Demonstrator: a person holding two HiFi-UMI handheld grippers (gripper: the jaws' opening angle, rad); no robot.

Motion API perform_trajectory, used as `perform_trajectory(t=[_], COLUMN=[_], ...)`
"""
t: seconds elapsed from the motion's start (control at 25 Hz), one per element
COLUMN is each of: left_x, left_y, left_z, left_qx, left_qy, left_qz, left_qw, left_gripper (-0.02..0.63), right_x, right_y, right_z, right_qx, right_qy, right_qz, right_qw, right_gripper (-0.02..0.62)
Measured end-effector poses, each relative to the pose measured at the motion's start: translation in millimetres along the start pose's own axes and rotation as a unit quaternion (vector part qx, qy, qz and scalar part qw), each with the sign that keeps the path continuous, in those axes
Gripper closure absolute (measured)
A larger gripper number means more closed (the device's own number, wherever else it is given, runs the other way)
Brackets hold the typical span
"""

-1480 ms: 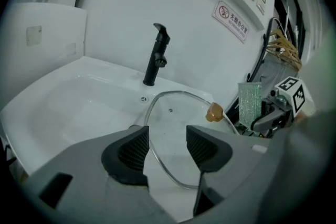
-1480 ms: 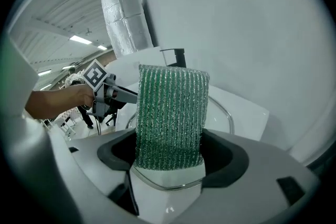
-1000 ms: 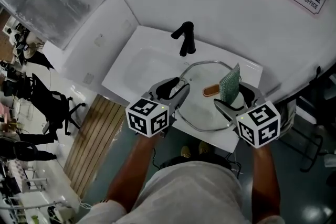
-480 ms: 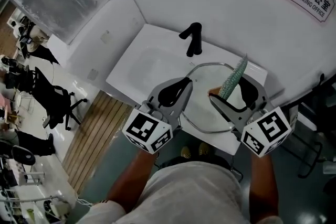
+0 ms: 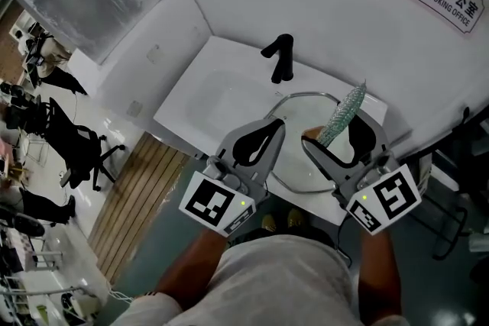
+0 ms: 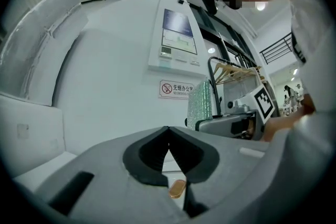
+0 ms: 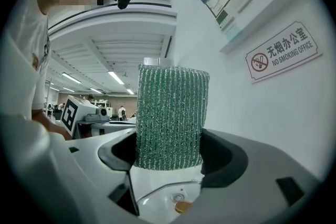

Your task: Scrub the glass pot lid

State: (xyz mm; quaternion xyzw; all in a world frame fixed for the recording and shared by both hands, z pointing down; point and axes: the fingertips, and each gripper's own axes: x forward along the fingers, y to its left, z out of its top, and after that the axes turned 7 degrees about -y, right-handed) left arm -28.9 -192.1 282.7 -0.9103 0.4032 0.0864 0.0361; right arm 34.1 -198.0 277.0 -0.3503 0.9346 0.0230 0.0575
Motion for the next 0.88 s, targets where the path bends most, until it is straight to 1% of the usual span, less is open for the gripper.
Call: perform_trajectory(t=[0.2,0.88], left_x=[1,-4], left_y=[-4,-6], left_z=[1,6], left_qx=[-0.001,0.002], left_qy=[-0.003,-0.007], left_qz=[-0.006,-0.012], left_qw=[1.0000,0.9999], left_gripper=[0.591,0.591], right_x=[-3,-4], right_y=[0,10], right_z=[-4,-6], right_qx=[-0.011,-0.014], right_qy=[0.001,0.002], right_qz=[-0.015,-0.012], right_qw=[1.000,1.000], right_gripper=[0.247,0.247])
